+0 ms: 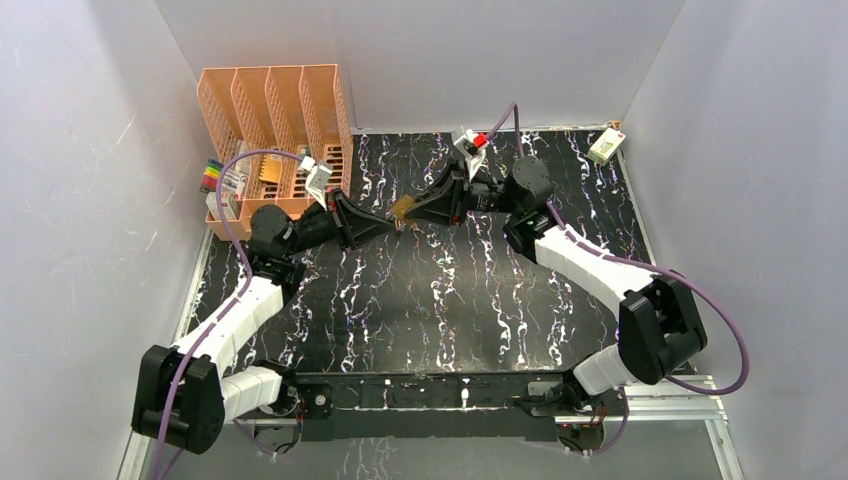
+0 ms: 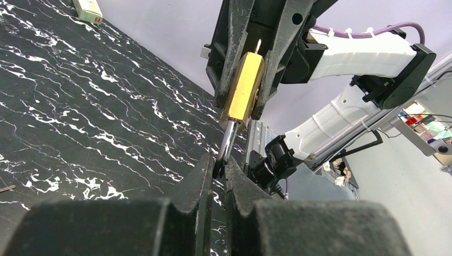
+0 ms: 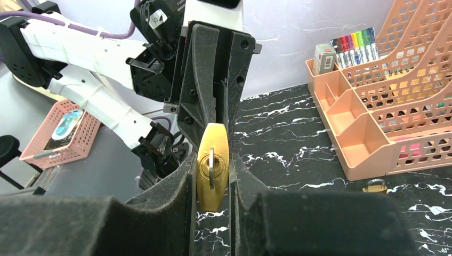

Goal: Lock with the key
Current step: Lock the lock.

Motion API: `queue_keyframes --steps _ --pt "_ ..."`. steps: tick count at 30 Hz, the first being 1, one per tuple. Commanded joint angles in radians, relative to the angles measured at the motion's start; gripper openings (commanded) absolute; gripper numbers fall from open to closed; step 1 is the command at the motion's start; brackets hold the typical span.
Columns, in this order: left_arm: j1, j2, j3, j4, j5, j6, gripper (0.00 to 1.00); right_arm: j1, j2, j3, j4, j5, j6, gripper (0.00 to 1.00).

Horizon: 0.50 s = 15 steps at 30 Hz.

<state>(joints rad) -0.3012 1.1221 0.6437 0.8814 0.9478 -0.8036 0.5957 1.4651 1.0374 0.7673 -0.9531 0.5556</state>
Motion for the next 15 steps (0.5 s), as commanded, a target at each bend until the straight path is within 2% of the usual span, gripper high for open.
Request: queue_keyframes --steps 1,8,15 --pt "-0.03 -0.056 0.065 0.159 -0.15 -0.023 0.0 0.127 0.013 -0.074 -0.102 -0.156 -0.034 0.0" --pt "-0.012 -0.065 0.072 0.157 -0.156 -0.03 0.0 0.136 0.014 -0.13 -0.07 -0.151 -0.02 0.0" --pt "-0.012 -0.044 0.086 0.183 -0.153 -0.046 0.0 0.18 0.085 -0.115 -0.001 -0.152 0.015 0.0"
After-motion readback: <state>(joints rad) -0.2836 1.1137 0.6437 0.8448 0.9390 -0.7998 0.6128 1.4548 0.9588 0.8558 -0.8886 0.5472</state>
